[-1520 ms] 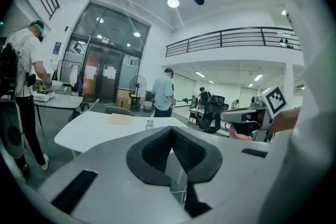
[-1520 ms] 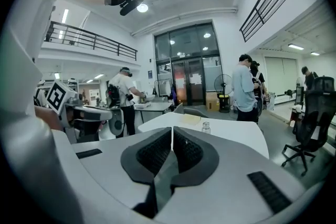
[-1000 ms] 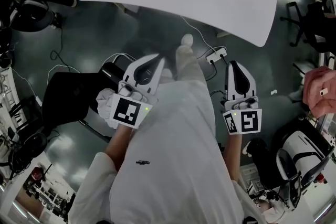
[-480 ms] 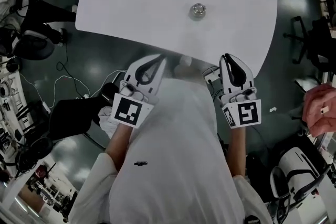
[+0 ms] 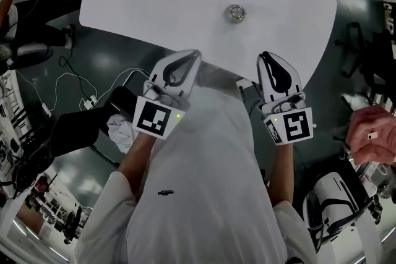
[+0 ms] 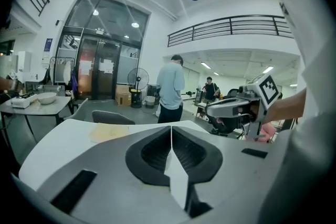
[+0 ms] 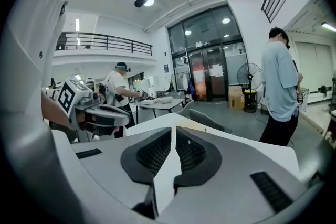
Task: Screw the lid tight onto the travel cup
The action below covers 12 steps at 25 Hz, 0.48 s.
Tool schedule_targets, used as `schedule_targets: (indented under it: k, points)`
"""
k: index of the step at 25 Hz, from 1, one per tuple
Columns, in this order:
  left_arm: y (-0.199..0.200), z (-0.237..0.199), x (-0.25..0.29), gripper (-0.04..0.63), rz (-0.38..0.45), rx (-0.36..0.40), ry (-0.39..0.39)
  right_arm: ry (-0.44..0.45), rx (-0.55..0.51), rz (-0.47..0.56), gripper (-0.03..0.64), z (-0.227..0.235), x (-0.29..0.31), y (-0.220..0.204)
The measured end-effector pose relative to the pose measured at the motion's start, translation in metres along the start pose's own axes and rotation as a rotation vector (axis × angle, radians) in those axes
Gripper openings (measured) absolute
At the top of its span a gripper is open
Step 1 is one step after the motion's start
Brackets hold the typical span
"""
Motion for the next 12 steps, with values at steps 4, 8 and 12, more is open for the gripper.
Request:
schedule_targets:
  k: [4, 8, 12]
  points:
    - [-0.023, -0.005, 0.022, 0.005, -0.05, -0.02, -0.056, 0.013, -0.036, -0.034, 0.002, 0.01, 0.018, -0.002]
    - [-0.04, -0.023, 0.037, 0.006, -0.037, -0.011, -0.074, 0.027, -0.077, -0.081, 0.002, 0.013, 0.04, -0.009]
    - [-0.059, -0.036, 0.055, 0.112, -0.05, 0.043, -0.145, 0.057, -0.146, -0.137, 0.003, 0.016, 0.059, -0.016]
Point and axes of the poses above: the fingertips, and each gripper's own axes: x forward along the fingers, z to its right, y out of its top, the point moved 5 cm from there along -x, backward along the fingers, and after that the axes turned 11 degrees about z, right-handed, at the moved point
